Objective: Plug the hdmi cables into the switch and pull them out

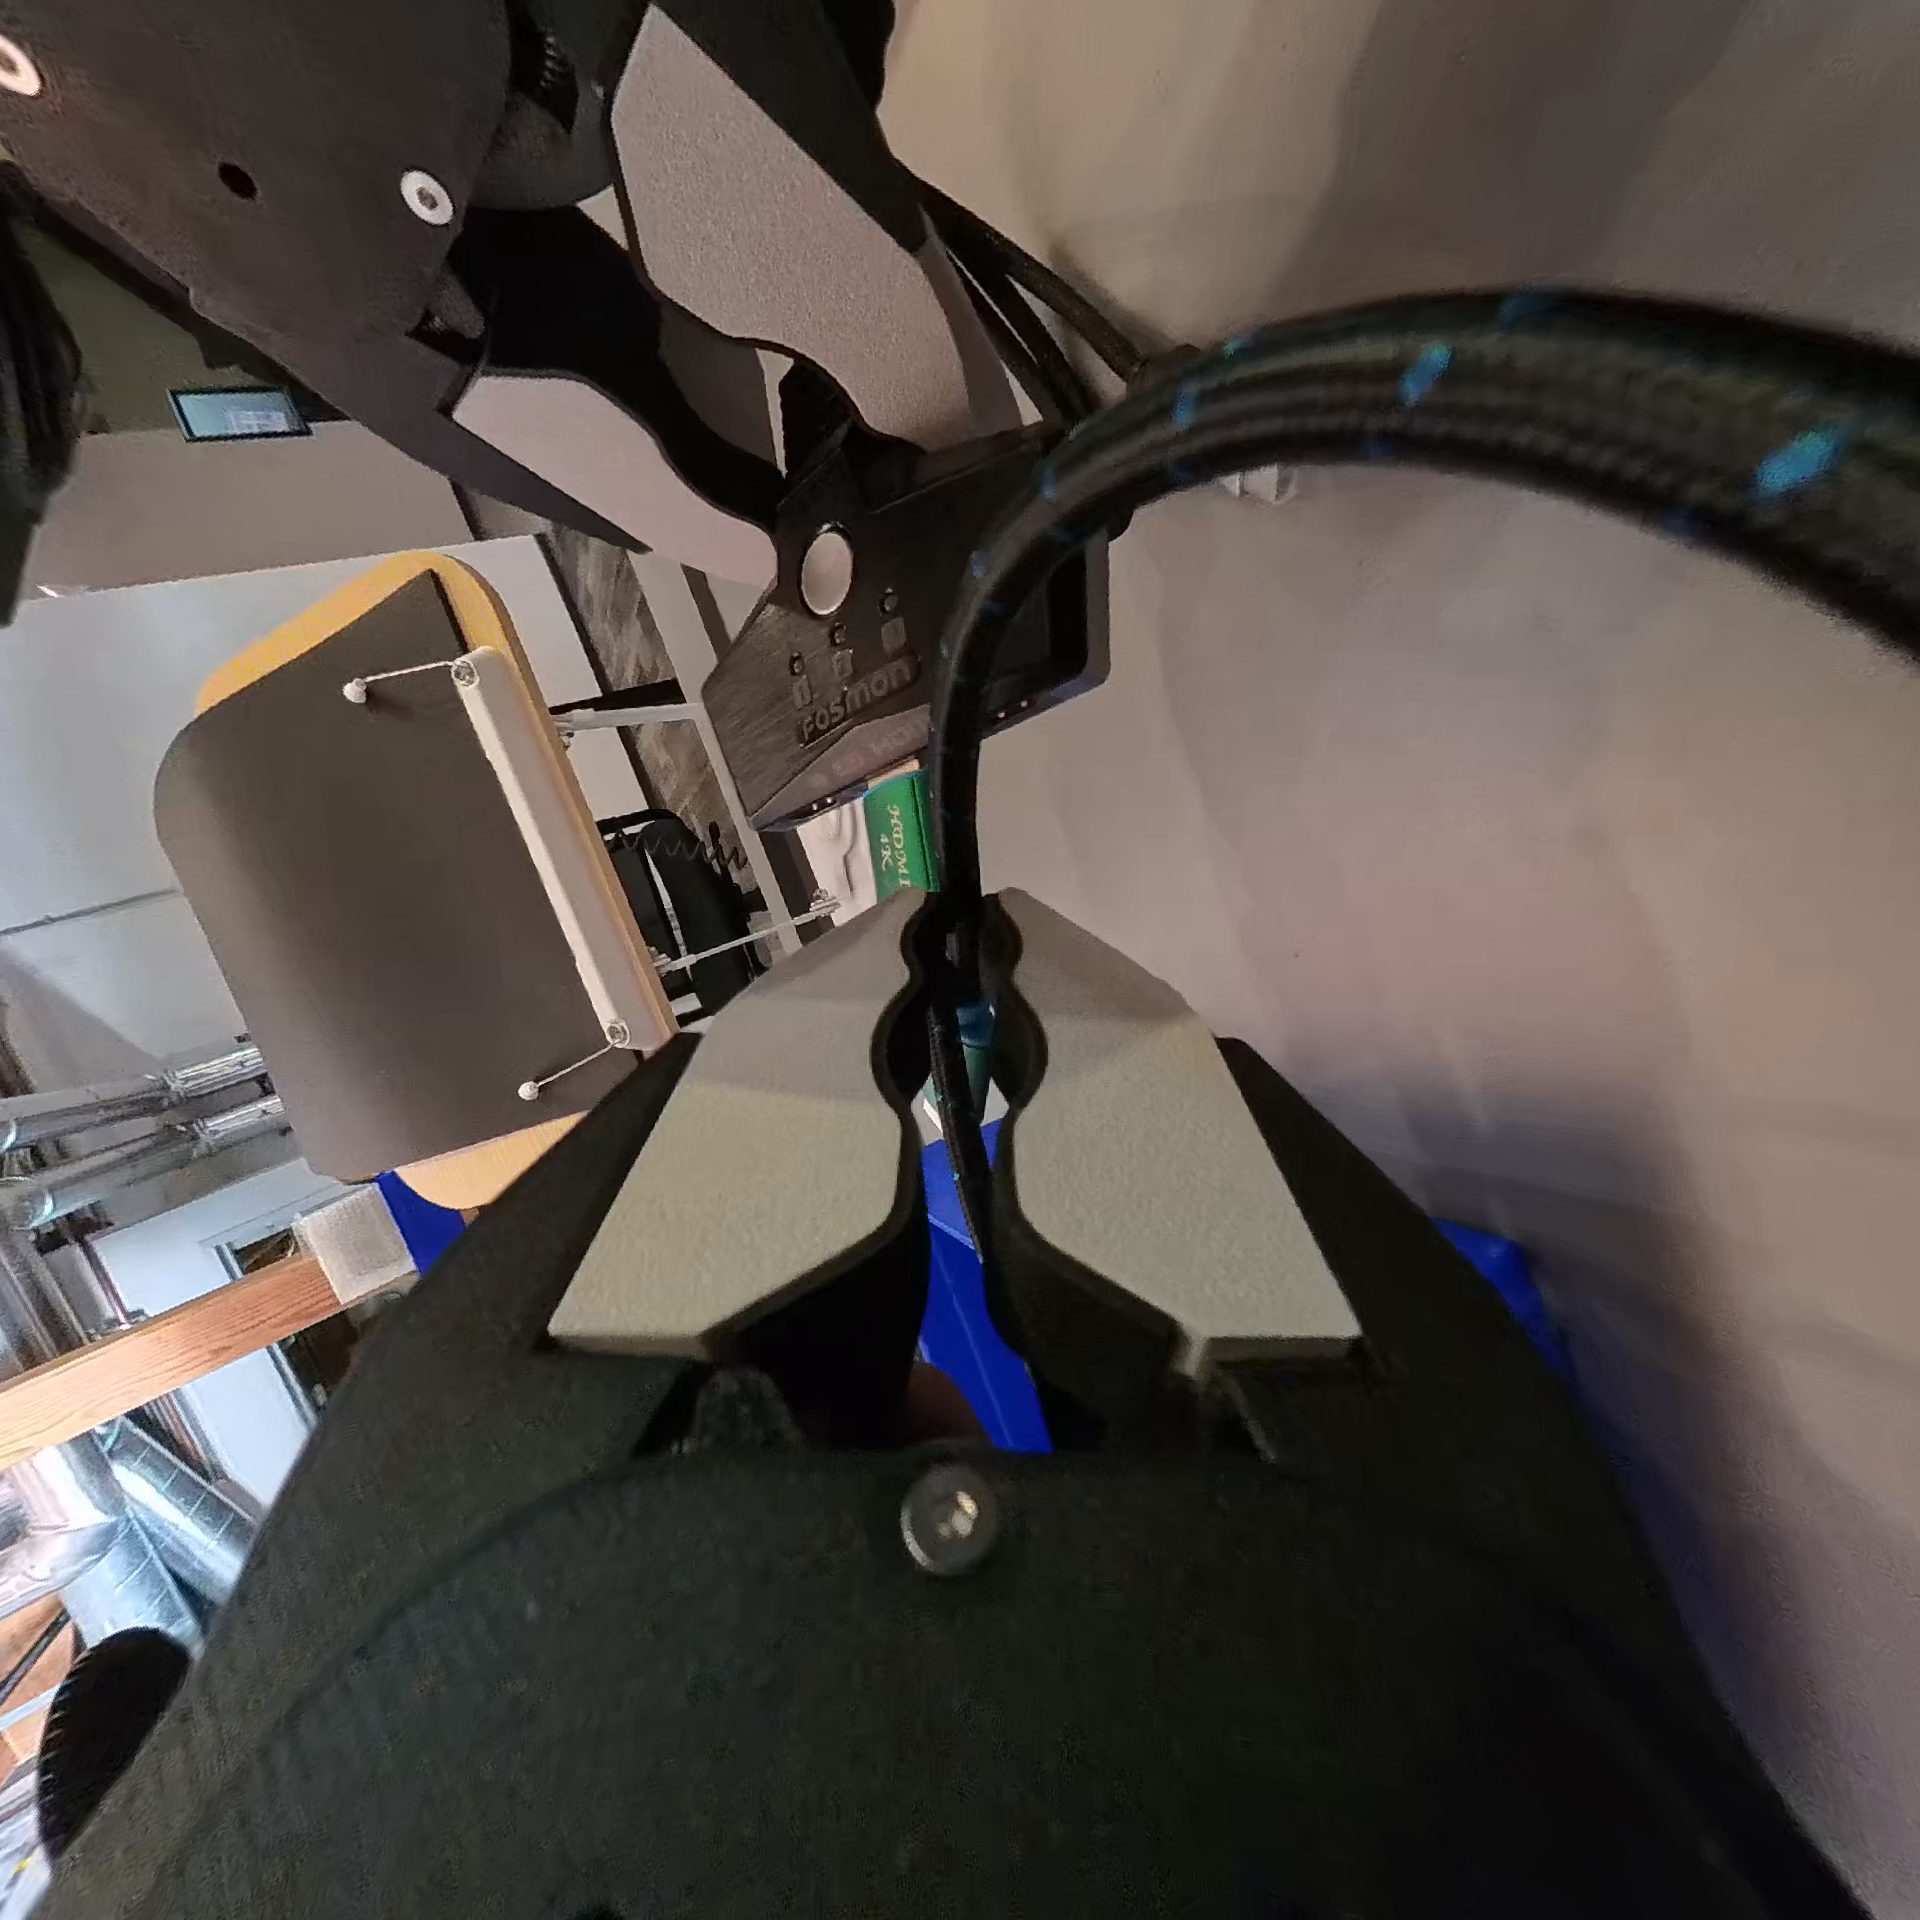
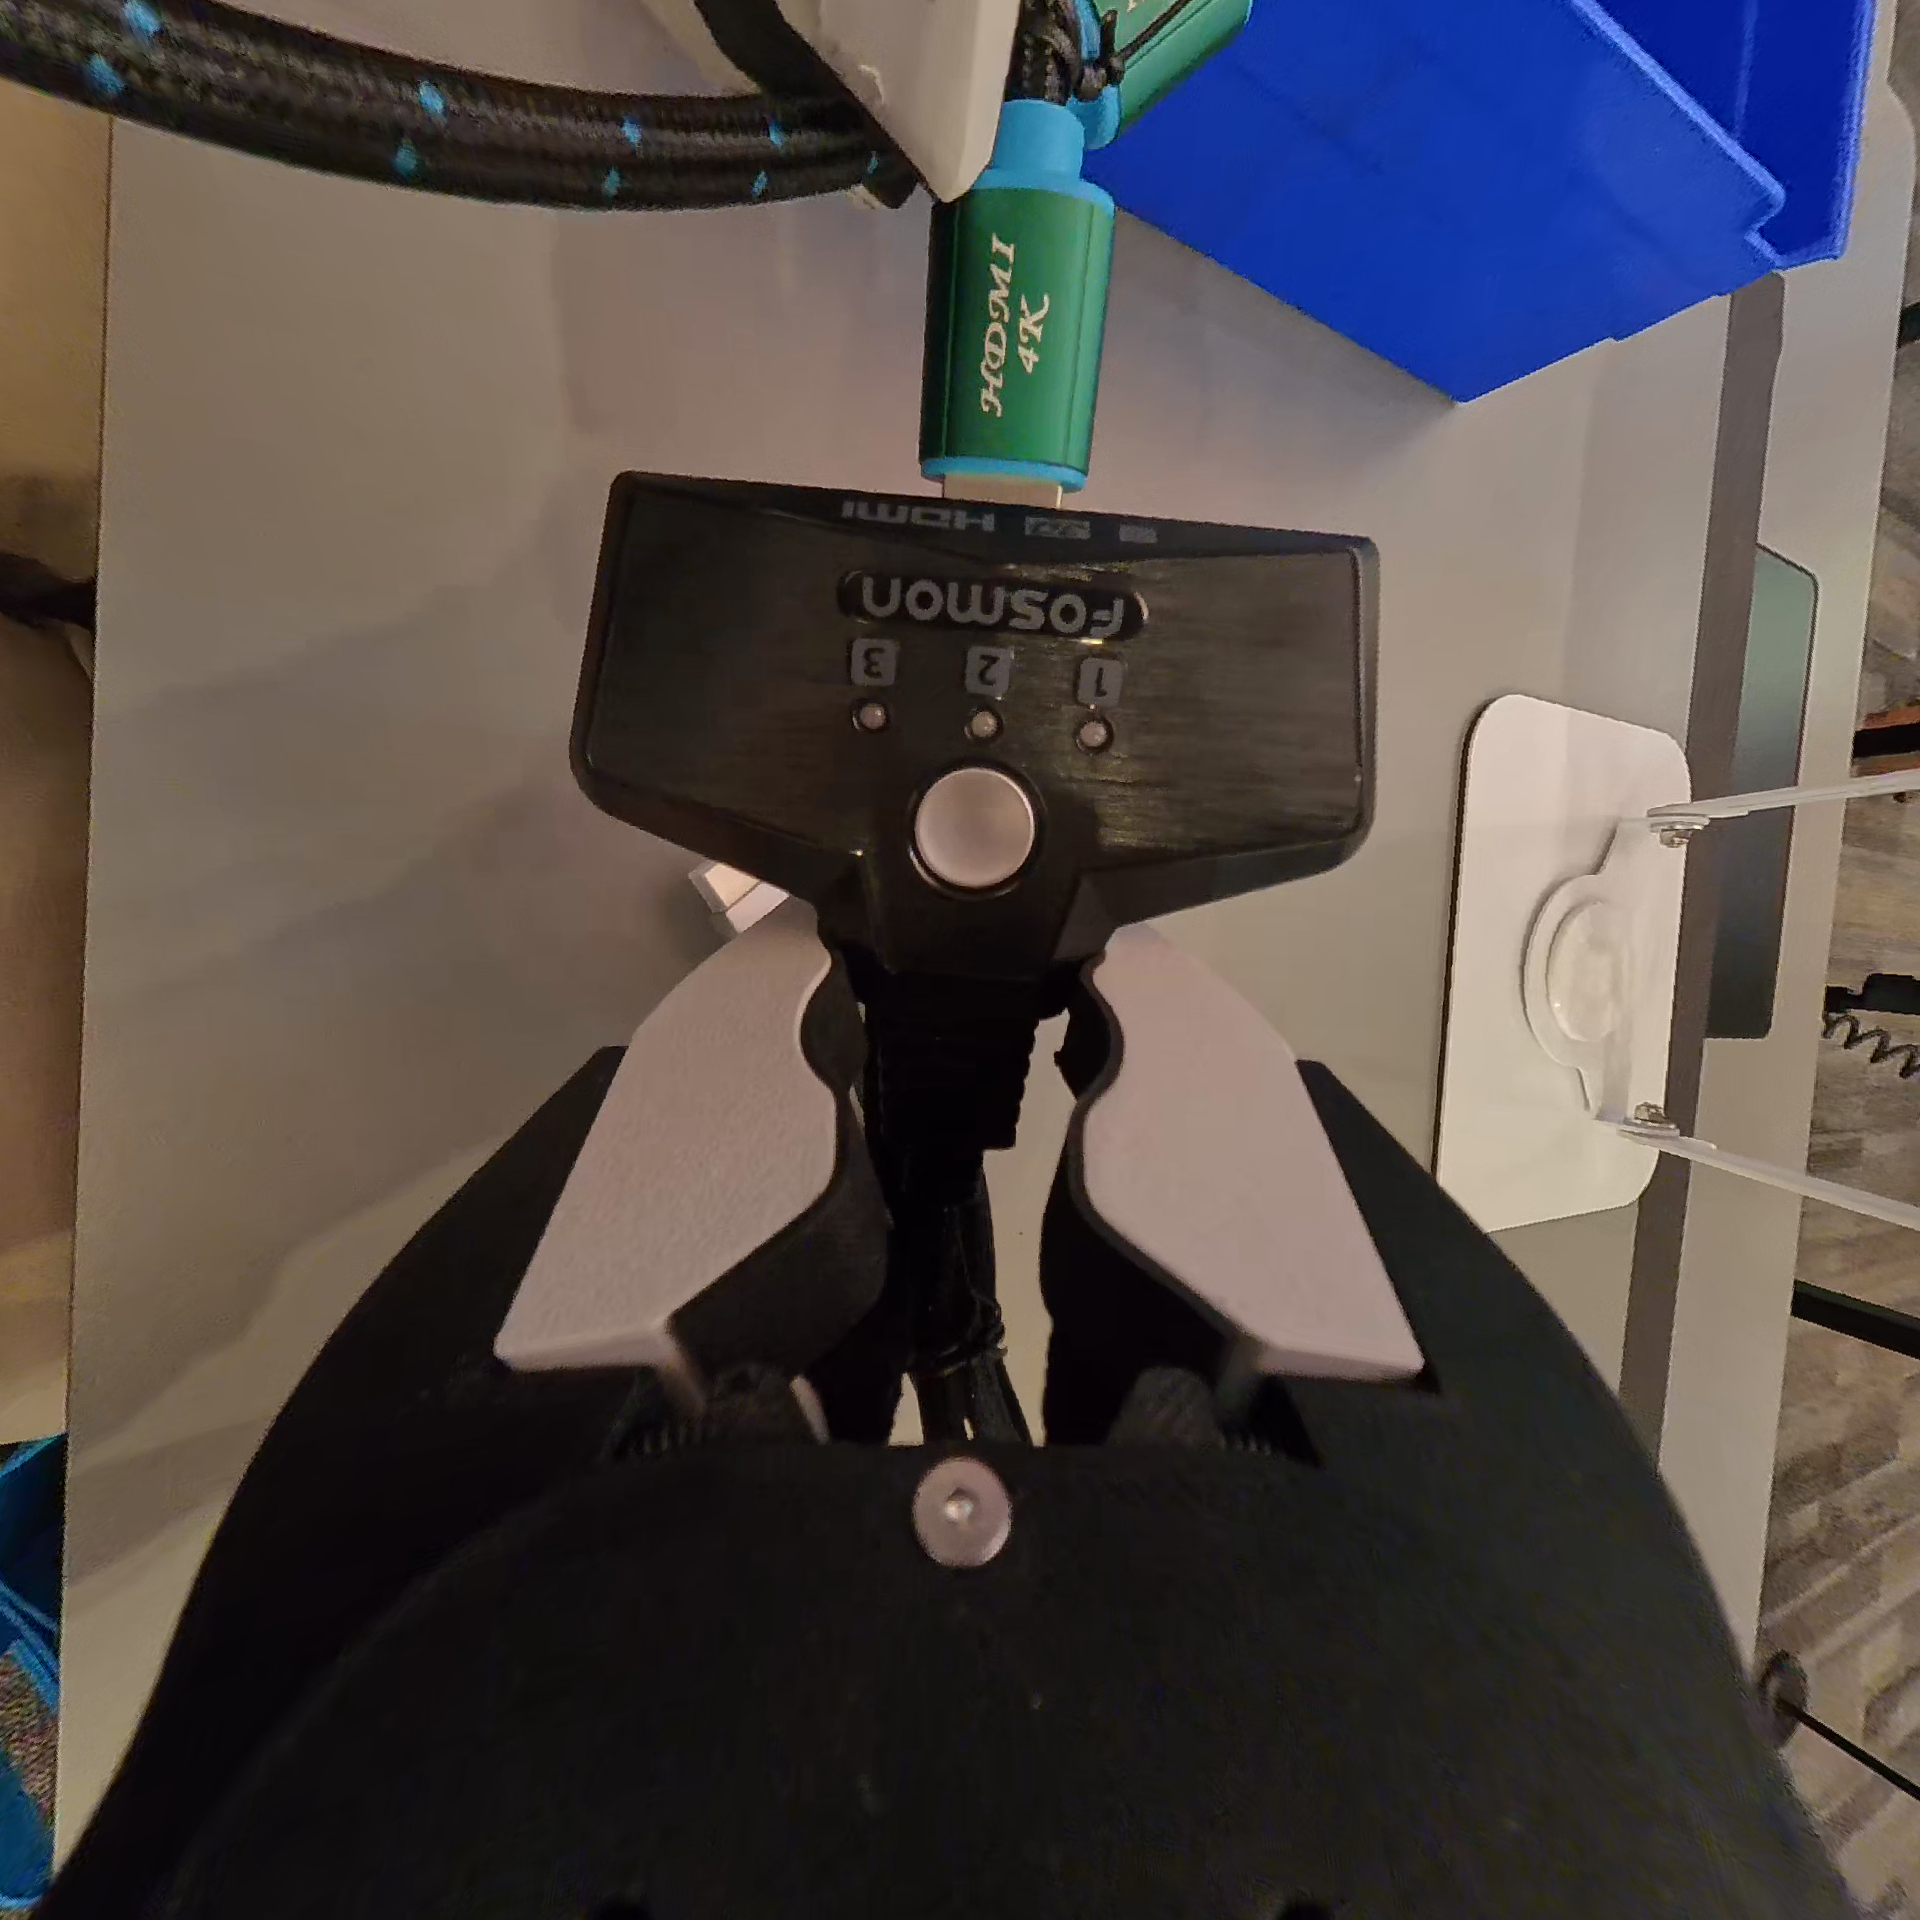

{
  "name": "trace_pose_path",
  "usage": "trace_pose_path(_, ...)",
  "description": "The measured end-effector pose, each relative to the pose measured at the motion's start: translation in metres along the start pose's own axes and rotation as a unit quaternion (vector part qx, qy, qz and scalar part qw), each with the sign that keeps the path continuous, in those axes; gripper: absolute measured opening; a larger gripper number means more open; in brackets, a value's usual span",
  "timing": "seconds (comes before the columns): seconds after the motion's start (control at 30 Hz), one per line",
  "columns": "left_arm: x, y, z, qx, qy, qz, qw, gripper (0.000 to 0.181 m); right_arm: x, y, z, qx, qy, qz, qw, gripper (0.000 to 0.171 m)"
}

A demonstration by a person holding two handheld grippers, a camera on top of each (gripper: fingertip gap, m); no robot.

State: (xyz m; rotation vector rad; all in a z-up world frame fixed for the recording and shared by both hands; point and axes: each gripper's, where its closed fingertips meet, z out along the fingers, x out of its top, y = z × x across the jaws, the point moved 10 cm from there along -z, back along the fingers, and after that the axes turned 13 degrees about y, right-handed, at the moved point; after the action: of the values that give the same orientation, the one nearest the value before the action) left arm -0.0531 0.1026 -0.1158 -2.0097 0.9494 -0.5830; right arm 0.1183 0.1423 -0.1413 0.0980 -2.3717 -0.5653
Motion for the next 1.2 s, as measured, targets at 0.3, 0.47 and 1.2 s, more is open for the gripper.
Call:
trace_pose_path(0.3,-0.019,-0.034,-0.015,0.097,0.016,-0.123,0.987,0.019,0.0,0.016,-0.017,-0.057,0.033,0.05,0.997,0.035)
trace_pose_path(0.47,-0.039,-0.07,-0.049,0.239,0.051,-0.228,0.943,0.026,-0.006,0.027,-0.036,-0.087,0.05,0.084,0.991,0.035)
trace_pose_path(1.2,-0.07,-0.104,-0.112,0.41,0.147,-0.397,0.808,0.018,-0.068,0.119,-0.234,-0.406,0.073,0.211,0.886,0.035)
